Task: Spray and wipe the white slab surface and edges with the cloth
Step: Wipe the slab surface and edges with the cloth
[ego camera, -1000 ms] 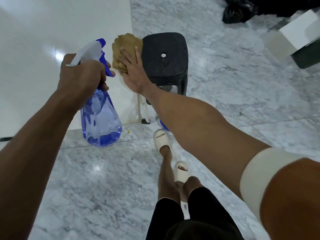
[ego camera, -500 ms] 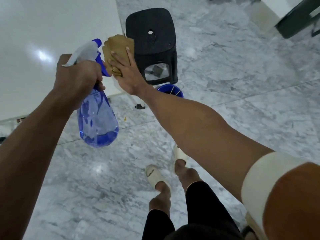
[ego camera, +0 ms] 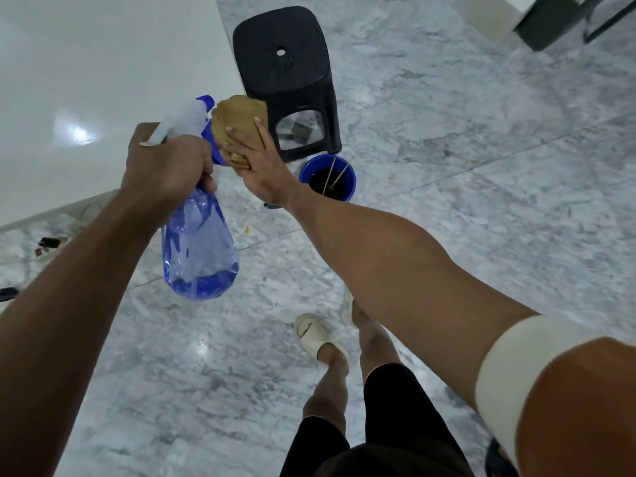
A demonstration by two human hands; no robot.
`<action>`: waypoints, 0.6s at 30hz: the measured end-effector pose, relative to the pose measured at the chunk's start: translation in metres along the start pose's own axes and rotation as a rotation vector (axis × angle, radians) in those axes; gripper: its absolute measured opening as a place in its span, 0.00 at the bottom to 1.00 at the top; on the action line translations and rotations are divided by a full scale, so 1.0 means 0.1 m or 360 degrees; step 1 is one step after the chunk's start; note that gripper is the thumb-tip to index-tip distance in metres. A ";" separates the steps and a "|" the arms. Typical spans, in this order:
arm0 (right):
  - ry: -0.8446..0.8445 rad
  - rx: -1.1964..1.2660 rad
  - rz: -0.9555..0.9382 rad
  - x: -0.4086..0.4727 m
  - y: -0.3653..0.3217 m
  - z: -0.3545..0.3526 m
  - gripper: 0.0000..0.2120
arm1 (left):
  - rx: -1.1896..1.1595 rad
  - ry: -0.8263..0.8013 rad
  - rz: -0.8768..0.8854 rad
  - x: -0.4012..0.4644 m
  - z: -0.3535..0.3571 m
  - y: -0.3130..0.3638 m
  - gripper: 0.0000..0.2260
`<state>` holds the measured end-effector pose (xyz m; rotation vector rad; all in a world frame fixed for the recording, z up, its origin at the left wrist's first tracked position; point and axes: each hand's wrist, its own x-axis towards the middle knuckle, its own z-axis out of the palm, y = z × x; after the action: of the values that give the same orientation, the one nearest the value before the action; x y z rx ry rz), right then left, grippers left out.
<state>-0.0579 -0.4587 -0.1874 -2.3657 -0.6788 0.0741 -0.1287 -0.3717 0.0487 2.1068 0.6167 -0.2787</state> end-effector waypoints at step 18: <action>-0.0345 0.1377 0.1298 -1.10 -0.59 -0.53 0.16 | -0.0045 -0.0045 -0.0039 -0.49 -0.02 -0.05 0.10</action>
<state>-0.1674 -0.5059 -0.1237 -1.6350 0.2567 0.8077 -0.1734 -0.3837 0.0665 2.0662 0.6263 -0.3115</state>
